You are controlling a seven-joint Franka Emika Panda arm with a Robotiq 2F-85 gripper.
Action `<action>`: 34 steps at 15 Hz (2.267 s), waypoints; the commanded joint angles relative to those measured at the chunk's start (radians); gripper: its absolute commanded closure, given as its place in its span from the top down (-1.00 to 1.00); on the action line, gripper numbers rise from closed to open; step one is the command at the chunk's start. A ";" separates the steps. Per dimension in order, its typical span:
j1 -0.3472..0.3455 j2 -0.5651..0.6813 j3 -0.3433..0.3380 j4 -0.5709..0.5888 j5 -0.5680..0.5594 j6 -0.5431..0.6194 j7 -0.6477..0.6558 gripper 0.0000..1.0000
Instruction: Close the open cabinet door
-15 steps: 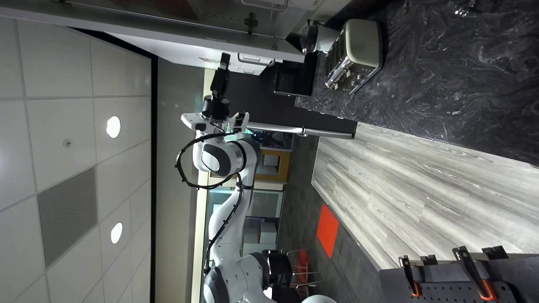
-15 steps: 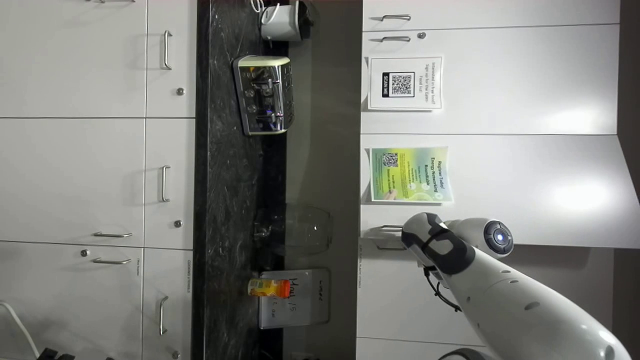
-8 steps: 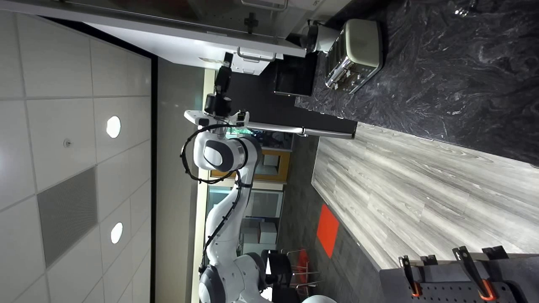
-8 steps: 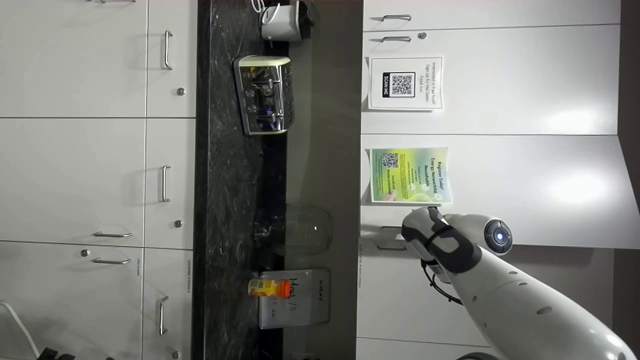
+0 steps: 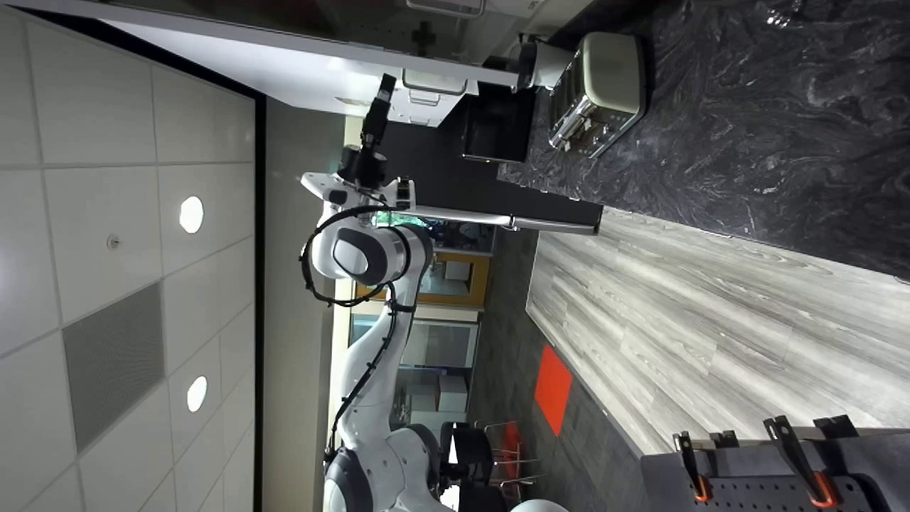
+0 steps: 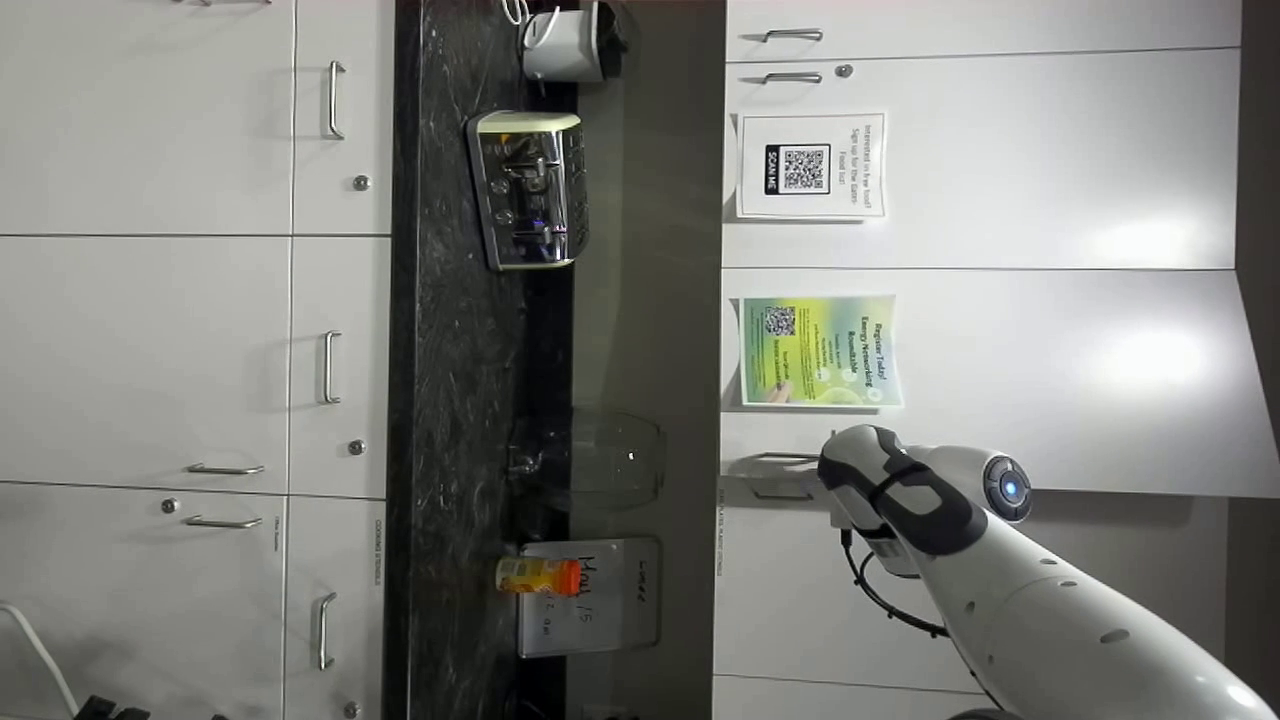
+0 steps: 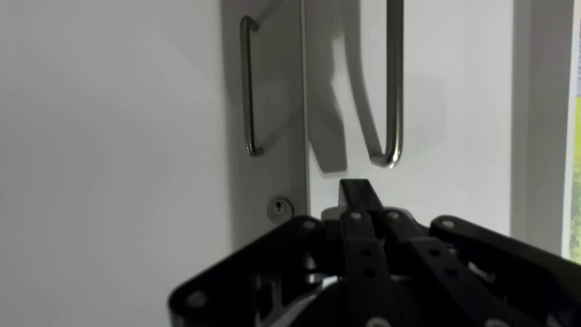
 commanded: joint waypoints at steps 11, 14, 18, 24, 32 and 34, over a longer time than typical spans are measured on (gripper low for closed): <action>0.015 0.297 0.082 0.077 -0.002 -0.013 0.012 -0.99; 0.054 0.406 0.109 0.064 -0.014 0.074 -0.049 -0.99; 0.200 0.538 0.063 0.034 -0.016 0.071 -0.125 -0.99; 0.602 0.641 -0.184 -0.012 0.011 0.011 -0.150 -0.99; 1.201 0.586 -0.653 -0.139 -0.014 -0.126 -0.084 -0.99; 1.329 0.576 -0.760 -0.178 -0.039 -0.124 -0.067 -0.99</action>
